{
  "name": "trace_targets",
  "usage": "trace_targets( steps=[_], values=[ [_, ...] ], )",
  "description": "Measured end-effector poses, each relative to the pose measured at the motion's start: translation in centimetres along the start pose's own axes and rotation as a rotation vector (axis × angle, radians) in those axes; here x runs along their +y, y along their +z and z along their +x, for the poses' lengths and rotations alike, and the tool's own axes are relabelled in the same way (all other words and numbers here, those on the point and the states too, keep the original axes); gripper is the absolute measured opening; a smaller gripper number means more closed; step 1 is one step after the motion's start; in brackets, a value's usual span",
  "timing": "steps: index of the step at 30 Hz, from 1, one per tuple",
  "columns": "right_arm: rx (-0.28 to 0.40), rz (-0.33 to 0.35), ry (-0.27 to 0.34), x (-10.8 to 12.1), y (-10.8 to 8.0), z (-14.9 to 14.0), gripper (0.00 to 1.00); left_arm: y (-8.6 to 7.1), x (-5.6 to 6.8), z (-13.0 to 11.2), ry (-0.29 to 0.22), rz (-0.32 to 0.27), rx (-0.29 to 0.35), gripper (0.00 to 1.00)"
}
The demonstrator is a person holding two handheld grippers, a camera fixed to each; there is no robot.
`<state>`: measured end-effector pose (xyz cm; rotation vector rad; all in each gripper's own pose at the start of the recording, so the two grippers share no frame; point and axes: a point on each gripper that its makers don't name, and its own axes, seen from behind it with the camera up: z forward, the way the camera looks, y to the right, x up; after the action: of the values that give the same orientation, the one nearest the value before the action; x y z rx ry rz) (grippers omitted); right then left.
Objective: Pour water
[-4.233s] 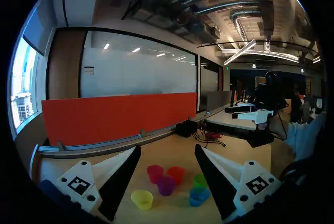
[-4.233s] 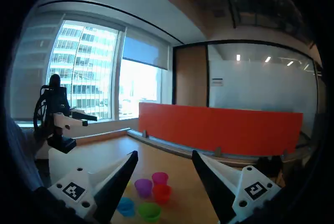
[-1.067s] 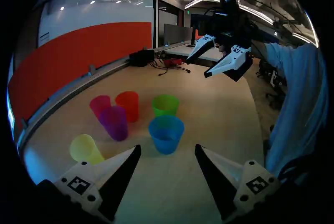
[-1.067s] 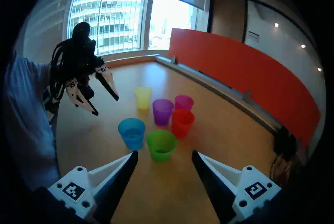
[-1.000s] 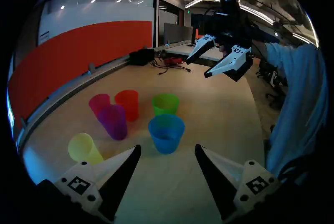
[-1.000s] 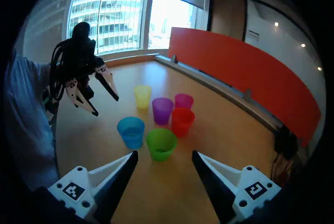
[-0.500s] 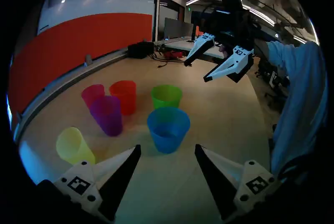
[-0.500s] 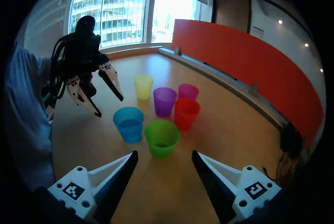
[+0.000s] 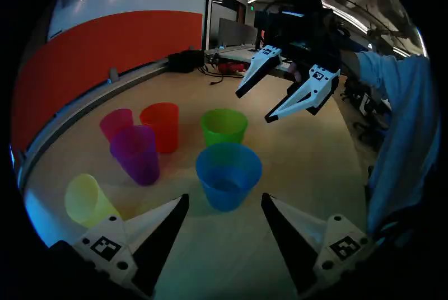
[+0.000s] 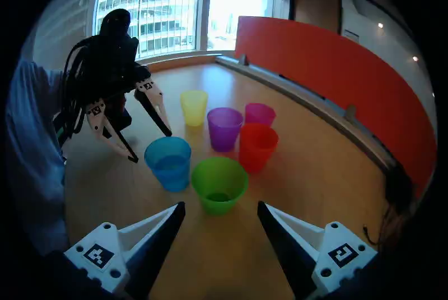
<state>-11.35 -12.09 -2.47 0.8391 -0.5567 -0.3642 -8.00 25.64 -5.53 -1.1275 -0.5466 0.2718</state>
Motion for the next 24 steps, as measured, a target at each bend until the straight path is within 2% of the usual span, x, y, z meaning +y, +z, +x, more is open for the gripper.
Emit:
trace_targets(
  steps=[13, 24],
  values=[
    [-0.023, 0.024, -0.014, 0.2, 3.0, -0.5, 1.00, 1.8, 0.0, 0.0, -0.007, -0.007, -0.009, 0.96],
    [-0.023, 0.041, -0.021, 0.3, 4.4, -0.1, 1.00, 3.1, 0.4, 0.7, -0.006, -0.026, -0.005, 0.96]
  ],
)
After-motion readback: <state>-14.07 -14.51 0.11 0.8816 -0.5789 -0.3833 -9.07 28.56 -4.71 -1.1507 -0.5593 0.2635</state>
